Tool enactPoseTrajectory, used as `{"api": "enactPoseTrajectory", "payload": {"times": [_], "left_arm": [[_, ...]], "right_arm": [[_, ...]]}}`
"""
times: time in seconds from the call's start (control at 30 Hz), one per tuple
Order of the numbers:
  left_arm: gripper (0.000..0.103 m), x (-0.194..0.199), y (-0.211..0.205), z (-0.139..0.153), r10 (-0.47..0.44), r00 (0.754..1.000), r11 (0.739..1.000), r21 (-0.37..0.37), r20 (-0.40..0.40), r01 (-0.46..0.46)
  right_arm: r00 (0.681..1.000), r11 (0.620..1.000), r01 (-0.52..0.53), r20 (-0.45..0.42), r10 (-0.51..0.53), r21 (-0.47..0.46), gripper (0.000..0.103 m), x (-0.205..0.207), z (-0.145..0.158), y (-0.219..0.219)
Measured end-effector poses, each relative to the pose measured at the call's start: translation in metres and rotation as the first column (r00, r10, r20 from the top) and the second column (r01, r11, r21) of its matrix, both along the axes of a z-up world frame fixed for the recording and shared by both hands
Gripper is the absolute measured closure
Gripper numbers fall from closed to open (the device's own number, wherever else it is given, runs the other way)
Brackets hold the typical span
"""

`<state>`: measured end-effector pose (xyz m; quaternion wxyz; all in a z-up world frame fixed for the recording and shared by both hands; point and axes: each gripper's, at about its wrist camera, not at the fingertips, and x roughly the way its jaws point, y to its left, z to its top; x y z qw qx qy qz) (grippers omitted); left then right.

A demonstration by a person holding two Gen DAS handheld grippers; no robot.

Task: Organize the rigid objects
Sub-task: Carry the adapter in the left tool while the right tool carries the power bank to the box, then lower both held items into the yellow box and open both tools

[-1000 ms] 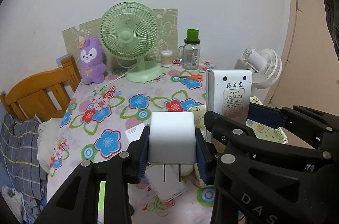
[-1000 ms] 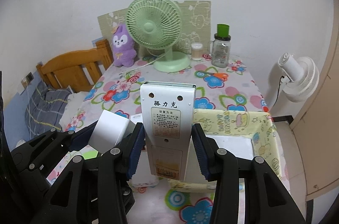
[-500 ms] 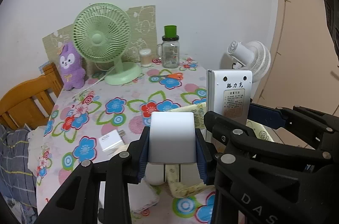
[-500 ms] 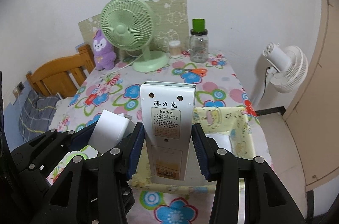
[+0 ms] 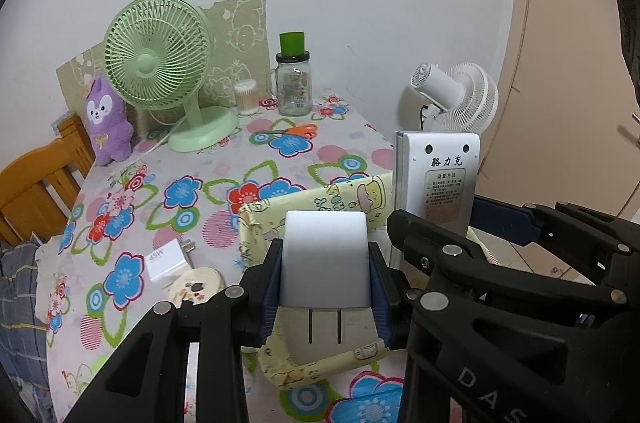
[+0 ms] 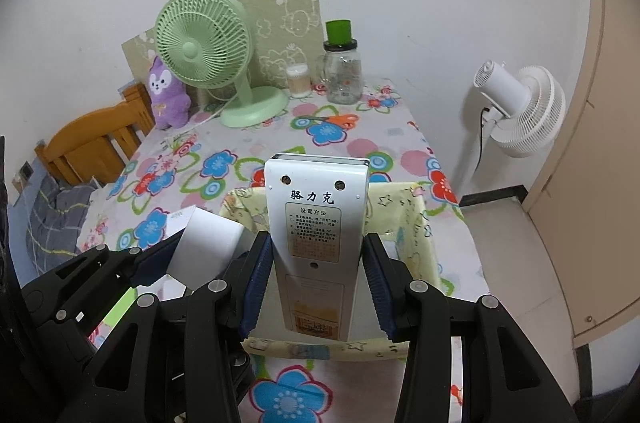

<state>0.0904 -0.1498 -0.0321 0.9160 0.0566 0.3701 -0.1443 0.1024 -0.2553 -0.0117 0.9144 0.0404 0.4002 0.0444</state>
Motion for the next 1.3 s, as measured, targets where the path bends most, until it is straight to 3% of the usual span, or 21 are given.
{"api": "enactPoseTrajectory", "payload": {"times": [0.47, 0.97, 1.3], "left_arm": [[0.063, 0.012, -0.022, -0.027, 0.046, 0.999, 0.998, 0.051, -0.026, -0.045], [0.063, 0.022, -0.032, -0.062, 0.046, 0.991, 0.997, 0.066, -0.123, -0.038], [0.063, 0.026, -0.027, -0.07, 0.067, 0.985, 0.997, 0.037, -0.159, -0.061]], "right_arm": [[0.998, 1.0, 0.012, -0.062, -0.013, -0.021, 0.054, 0.012, -0.028, -0.023], [0.987, 1.0, 0.004, -0.16, -0.008, -0.024, 0.054, 0.024, -0.066, -0.033], [0.984, 1.0, -0.015, -0.178, 0.012, -0.012, 0.054, 0.033, -0.077, -0.028]]}}
